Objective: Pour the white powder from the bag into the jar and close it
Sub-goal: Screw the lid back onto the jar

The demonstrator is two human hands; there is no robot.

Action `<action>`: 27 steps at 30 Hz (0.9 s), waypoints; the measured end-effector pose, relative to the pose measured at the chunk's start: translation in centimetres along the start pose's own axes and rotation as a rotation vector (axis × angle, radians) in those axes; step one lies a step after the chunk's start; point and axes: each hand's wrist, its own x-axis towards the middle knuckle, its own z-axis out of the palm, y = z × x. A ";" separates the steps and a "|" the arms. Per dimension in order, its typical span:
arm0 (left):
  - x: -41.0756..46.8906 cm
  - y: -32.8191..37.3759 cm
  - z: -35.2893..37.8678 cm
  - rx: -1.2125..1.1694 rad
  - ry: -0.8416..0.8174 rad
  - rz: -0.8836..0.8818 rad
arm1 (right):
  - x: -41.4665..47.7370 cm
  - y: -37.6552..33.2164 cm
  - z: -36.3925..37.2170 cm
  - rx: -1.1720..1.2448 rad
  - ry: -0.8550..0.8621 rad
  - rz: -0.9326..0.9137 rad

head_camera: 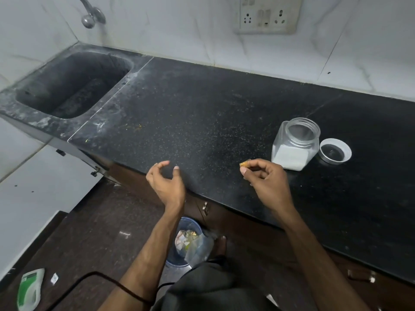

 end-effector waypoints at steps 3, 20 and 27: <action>-0.6 3.6 1.7 -0.060 -0.047 0.152 | 0.1 -0.5 -0.9 0.014 0.034 -0.027; -4.5 11.6 11.5 -0.269 -0.613 0.373 | 3.1 -2.3 -11.0 0.122 0.550 -0.078; -5.2 14.4 17.9 -0.060 -1.110 0.538 | 7.3 -2.3 -13.9 -0.052 0.658 -0.080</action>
